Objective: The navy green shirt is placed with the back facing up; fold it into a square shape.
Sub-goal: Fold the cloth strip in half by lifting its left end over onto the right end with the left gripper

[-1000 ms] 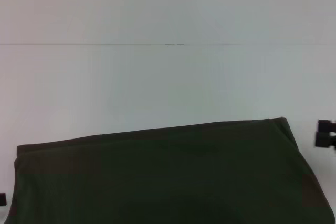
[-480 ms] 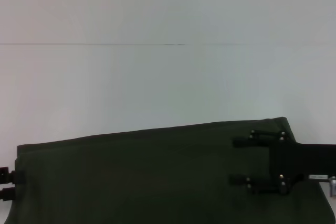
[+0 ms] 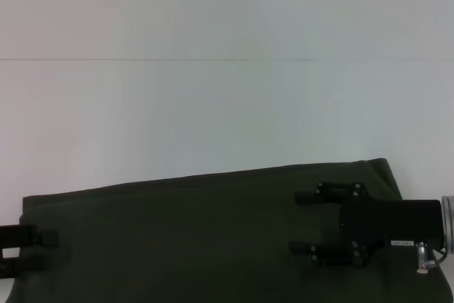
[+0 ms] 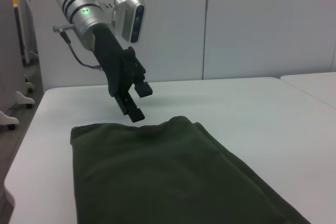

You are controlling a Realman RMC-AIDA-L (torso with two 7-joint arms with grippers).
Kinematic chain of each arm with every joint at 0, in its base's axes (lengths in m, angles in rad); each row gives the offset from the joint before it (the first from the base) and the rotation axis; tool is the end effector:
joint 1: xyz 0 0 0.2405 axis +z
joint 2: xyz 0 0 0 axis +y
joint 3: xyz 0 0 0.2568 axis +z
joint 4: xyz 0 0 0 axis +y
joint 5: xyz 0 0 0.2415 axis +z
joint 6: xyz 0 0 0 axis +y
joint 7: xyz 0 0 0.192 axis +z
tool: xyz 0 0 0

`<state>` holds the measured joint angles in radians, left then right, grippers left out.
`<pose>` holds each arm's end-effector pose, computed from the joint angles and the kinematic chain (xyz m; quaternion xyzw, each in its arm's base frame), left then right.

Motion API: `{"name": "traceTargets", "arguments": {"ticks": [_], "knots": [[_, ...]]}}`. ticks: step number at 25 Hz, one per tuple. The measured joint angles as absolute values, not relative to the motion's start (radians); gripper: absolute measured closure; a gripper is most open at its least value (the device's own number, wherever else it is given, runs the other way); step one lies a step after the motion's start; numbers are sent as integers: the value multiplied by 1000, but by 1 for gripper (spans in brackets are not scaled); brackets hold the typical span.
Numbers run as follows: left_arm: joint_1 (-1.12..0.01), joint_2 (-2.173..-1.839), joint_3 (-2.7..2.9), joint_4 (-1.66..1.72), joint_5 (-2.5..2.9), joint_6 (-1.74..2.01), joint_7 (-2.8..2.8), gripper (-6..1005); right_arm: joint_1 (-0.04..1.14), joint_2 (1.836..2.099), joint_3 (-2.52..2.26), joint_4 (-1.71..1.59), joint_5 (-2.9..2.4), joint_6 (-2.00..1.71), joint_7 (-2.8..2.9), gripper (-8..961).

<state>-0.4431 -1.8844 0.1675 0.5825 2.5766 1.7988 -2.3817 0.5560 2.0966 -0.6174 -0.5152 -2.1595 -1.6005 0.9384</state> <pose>-0.3859 0.2882 0.0460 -0.6306 -0.7516 -0.1898 0.0375 0.2709 0.3375 -0.0811 -0.9711 0.0514 0.2120 0.0964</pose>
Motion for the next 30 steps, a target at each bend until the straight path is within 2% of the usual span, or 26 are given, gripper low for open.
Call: {"name": "traceTargets", "arguments": {"ticks": [30], "knots": [[-434,-1885,189,600,2615,1619,-2319,318,565,2097,-612,-502,-2157,-1588,943,147]]}}
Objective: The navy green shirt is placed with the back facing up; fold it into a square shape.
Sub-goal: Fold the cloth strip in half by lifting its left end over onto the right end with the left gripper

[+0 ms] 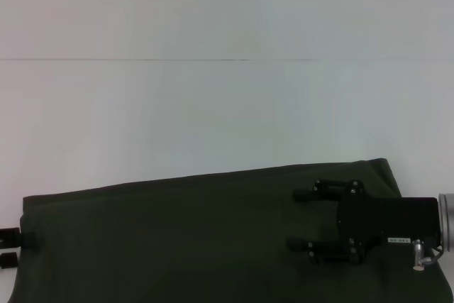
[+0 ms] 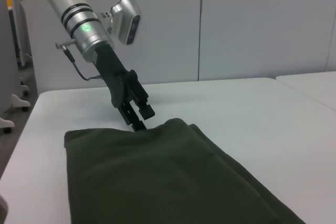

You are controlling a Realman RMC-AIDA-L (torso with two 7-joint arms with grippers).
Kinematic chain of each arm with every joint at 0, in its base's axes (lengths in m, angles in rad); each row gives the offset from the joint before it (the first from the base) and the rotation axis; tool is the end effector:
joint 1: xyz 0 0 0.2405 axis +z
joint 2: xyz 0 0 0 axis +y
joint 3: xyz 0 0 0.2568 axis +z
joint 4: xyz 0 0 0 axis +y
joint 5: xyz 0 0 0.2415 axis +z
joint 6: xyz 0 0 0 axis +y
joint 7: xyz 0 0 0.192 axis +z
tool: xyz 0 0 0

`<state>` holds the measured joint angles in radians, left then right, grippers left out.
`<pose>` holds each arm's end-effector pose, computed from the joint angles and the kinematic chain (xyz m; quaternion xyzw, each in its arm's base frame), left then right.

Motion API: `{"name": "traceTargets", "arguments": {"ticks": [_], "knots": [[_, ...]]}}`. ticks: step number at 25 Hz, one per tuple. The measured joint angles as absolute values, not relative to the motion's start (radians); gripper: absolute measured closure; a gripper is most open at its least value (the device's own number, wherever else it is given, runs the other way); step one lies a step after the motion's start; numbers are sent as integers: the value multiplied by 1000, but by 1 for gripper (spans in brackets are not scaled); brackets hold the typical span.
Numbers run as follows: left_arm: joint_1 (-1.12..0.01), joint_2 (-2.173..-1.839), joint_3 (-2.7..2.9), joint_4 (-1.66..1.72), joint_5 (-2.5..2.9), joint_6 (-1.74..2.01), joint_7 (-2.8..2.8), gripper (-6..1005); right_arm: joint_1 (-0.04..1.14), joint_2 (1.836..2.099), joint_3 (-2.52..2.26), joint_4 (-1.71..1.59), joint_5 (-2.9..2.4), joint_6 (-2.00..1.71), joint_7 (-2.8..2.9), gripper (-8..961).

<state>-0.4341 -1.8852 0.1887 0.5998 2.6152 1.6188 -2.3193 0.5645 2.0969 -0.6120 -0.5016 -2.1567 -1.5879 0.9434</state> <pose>-0.4217 0.2986 0.0503 -0.6394 -0.7422 -0.1498 0.1339 0.2693 0.3401 -0.0832 -0.9701 0.0569 0.2141 0.0987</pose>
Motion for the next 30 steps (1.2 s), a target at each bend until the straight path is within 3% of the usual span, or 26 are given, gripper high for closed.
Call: {"name": "traceTargets", "arguments": {"ticks": [30], "knots": [[-423,-1888,283,651,2620,1614,-2329,317,573,2098,-620,-490,-2157,-1552,944,146]]}}
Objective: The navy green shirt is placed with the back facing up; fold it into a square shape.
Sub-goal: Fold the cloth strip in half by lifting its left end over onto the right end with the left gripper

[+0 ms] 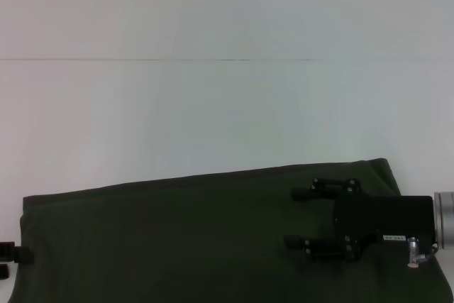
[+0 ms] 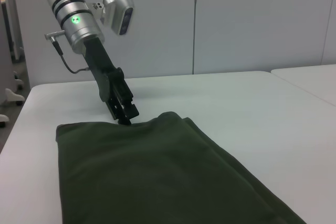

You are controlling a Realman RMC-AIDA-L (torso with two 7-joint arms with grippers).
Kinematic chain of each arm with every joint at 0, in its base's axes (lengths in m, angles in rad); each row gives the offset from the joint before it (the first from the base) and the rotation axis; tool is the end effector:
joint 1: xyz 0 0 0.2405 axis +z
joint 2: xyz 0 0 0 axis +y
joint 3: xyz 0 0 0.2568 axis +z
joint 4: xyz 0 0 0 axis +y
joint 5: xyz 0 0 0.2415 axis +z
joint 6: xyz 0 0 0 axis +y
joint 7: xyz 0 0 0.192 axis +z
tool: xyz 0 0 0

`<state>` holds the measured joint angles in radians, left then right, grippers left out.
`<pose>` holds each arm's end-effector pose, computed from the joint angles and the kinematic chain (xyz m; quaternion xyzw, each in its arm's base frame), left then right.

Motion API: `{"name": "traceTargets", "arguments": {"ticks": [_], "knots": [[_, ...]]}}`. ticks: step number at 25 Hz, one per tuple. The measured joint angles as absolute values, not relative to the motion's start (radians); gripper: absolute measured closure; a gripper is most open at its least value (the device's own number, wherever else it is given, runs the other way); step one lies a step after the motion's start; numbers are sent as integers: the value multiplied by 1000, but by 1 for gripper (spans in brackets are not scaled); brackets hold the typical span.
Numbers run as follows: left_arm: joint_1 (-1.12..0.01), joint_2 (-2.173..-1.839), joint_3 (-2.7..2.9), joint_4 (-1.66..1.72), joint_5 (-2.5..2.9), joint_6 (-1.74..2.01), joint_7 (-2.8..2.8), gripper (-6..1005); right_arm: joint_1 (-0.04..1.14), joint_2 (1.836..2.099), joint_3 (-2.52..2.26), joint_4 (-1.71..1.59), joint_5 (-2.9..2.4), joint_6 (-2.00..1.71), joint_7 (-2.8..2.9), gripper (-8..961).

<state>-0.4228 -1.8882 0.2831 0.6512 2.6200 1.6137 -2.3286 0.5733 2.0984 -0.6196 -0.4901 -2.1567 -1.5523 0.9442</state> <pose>-0.4268 0.2954 0.0539 -0.6553 -0.7344 -0.1029 0.1437 0.2703 0.3445 -0.0878 -0.9714 0.0597 0.2050 0.1043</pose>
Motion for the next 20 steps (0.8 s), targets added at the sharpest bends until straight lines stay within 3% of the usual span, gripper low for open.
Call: {"name": "traceTargets", "arguments": {"ticks": [8,20], "knots": [[-431,-1894,289,644,2620,1620,-2331,317,576,2098,-620,-489,-2157,-1552,945,146],[-467,-1937,293,643,2620,1622,-2341,319,577,2098,-620,-487,-2157,-1557,945,145]]}}
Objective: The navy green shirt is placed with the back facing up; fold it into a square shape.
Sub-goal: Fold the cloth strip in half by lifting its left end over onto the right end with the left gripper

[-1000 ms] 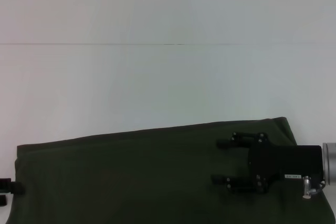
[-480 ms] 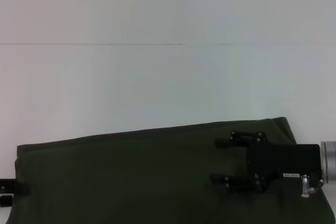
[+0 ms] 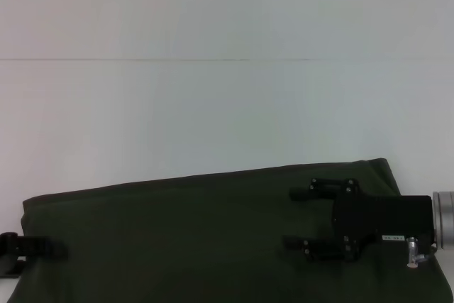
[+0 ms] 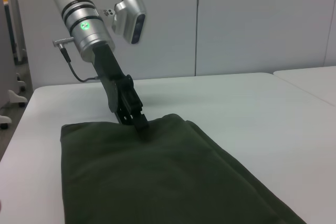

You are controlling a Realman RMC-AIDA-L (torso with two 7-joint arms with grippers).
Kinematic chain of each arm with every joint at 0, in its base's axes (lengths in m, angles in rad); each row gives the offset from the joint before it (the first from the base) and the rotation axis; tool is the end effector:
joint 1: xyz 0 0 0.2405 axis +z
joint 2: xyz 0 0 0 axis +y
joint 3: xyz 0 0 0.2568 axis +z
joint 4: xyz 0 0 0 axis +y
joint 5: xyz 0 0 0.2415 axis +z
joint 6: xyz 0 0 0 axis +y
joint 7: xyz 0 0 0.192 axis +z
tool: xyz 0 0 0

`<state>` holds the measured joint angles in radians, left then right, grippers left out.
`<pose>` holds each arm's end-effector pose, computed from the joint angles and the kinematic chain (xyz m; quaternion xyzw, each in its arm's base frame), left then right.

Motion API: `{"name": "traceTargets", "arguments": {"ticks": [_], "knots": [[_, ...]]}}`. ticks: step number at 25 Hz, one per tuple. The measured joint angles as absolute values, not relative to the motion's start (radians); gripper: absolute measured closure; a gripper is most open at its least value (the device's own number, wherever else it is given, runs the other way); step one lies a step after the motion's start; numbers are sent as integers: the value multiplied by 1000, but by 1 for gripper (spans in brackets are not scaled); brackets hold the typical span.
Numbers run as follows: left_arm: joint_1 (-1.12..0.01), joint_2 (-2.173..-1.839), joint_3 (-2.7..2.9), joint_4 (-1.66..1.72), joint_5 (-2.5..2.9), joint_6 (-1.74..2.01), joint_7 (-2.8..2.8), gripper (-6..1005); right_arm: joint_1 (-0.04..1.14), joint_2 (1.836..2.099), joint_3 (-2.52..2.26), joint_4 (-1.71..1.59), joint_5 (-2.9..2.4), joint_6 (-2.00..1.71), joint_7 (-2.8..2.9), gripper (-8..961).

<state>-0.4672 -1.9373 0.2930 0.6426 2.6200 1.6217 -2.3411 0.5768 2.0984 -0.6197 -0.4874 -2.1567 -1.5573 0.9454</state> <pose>-0.4027 0.3075 0.0257 -0.6676 -0.7284 -0.1101 0.1081 0.2685 0.3443 -0.0882 -0.9713 0.0589 0.2073 0.1011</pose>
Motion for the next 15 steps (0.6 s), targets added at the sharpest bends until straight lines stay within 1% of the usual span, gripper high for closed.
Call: {"name": "traceTargets", "arguments": {"ticks": [4,9,10,15], "knots": [[-476,-1951,293,643,2615,1620,-2347,320,577,2098,-620,-487,-2157,-1559,947,145],[-485,-1957,293,643,2612,1624,-2350,322,577,2098,-620,-488,-2157,-1559,947,145],[-492,-1963,293,643,2615,1626,-2350,322,577,2098,-620,-488,-2157,-1559,947,146],[-498,-1965,293,643,2616,1636,-2348,324,577,2098,-620,-488,-2157,-1561,946,146]]}}
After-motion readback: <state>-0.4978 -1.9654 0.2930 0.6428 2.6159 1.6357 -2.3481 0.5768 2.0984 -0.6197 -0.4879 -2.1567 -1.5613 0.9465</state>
